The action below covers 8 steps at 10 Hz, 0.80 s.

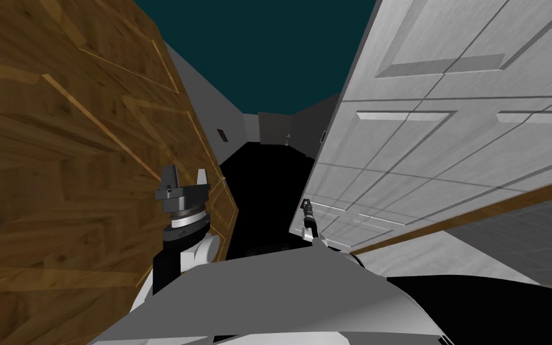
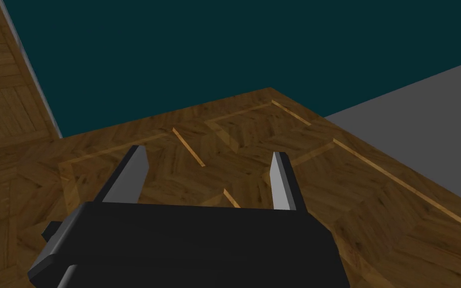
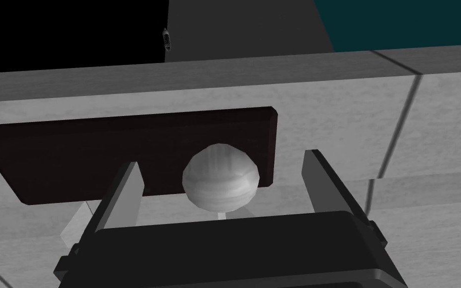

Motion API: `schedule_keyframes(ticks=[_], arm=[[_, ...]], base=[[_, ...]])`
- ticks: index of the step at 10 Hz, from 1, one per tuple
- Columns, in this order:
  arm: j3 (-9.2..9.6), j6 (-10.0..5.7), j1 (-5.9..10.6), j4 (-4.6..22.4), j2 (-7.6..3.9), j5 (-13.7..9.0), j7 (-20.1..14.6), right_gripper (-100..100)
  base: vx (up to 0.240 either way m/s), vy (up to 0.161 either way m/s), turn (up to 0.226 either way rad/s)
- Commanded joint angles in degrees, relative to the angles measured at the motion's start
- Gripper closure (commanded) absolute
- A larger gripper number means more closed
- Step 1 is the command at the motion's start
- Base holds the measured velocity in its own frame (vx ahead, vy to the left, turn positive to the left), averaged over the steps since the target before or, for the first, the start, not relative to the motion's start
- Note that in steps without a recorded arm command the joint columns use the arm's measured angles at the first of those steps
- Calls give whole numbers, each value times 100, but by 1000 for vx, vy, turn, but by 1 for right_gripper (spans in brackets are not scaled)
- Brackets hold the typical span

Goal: Push the door open

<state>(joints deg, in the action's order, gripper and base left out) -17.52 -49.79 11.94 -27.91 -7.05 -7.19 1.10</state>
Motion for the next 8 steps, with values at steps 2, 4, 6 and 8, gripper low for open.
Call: schedule_keyframes(ticks=[2, 4, 6, 8], arm=[[-1, 12, 2, 2, -4, -1, -1, 100], [-1, 12, 2, 2, -4, -1, -1, 100], [-1, 12, 2, 2, -4, -1, -1, 100], [-85, 25, -19, 22, -26, -54, 32, 100]], base=[[-26, 12, -1], [-19, 7, -1], [-4, 2, -1], [126, 10, -32]])
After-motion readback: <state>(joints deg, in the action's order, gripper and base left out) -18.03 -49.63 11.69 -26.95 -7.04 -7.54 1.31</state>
